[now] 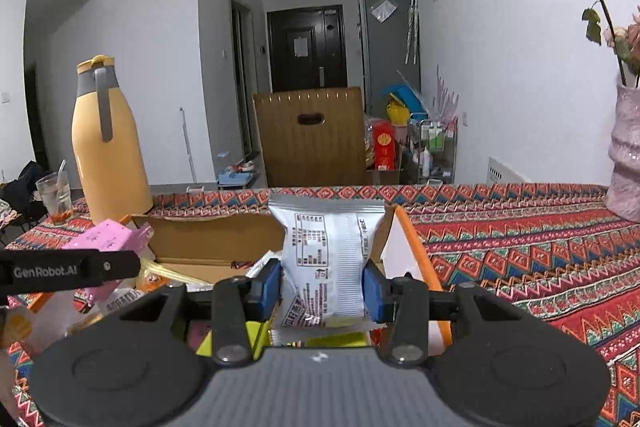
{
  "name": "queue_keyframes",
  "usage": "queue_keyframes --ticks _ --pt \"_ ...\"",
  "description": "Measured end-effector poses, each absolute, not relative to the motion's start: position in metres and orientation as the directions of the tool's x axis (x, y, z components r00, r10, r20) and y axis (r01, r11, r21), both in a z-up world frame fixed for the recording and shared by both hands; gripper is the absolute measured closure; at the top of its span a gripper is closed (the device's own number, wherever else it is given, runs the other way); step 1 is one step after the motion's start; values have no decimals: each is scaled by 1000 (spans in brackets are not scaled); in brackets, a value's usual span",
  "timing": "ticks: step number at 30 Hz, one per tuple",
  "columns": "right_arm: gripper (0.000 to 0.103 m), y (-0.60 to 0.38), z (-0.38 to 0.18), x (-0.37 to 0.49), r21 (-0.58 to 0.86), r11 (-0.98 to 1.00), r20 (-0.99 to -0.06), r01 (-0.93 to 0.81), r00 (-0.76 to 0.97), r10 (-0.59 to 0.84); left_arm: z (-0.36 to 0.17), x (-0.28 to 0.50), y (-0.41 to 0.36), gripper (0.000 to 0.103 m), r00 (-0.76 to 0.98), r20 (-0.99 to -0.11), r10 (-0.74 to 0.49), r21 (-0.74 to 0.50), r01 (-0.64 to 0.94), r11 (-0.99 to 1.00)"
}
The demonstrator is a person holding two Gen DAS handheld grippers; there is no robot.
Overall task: Organize snacks
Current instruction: 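Carry both packets over the box and open both grippers to drop them, then move both tools back to the remaining packets beside the box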
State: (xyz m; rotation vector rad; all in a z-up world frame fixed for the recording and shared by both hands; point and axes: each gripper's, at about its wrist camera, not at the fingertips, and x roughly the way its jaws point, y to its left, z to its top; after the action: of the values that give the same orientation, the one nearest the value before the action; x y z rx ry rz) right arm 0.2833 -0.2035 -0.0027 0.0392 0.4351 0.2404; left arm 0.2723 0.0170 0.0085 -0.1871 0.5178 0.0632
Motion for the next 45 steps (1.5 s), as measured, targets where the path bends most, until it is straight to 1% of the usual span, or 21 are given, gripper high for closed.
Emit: queue_keyframes --ticks 4,6,8,9,10,11,12,13,15,25,30,37,45 --pt "61 -200 -9 285 82 970 -433 -229 869 241 7 272 17 35 869 -494 29 -152 -119 981" --pt "59 -199 -9 285 83 971 -435 -226 868 240 9 270 18 32 871 -490 27 -160 -120 980" --pt "58 -198 -8 286 85 971 -435 -223 868 237 11 267 16 17 875 -483 37 -159 -129 979" --pt "48 -198 -7 286 84 972 -436 -220 869 235 12 265 17 15 879 -475 38 -163 -131 978" --pt "34 -198 -7 287 89 971 -436 -221 868 238 14 264 19 13 883 -468 36 -171 -130 977" --pt "26 -198 -7 287 92 971 -434 -220 869 238 15 264 19 3 885 -464 33 -177 -129 976" --pt "14 -199 -7 287 94 972 -432 -214 871 233 15 261 20 0 889 -457 37 -182 -134 974" --pt "10 -201 -6 286 98 974 -428 -207 874 229 16 259 20 0 892 -450 51 -182 -148 972" --pt "0 -204 -5 286 113 973 -428 -201 874 230 17 261 20 0 890 -454 52 -186 -152 971" --pt "0 -209 -5 285 121 975 -427 -187 877 221 17 263 23 0 882 -468 63 -191 -170 967" --pt "0 -209 -2 283 122 975 -420 -186 880 220 20 261 22 0 885 -459 70 -187 -174 967" --pt "0 -215 13 271 132 975 -389 -177 896 216 37 242 19 0 898 -434 73 -180 -165 970" --pt "0 -220 30 243 131 974 -358 -184 908 219 52 208 20 0 901 -428 67 -151 -145 978"
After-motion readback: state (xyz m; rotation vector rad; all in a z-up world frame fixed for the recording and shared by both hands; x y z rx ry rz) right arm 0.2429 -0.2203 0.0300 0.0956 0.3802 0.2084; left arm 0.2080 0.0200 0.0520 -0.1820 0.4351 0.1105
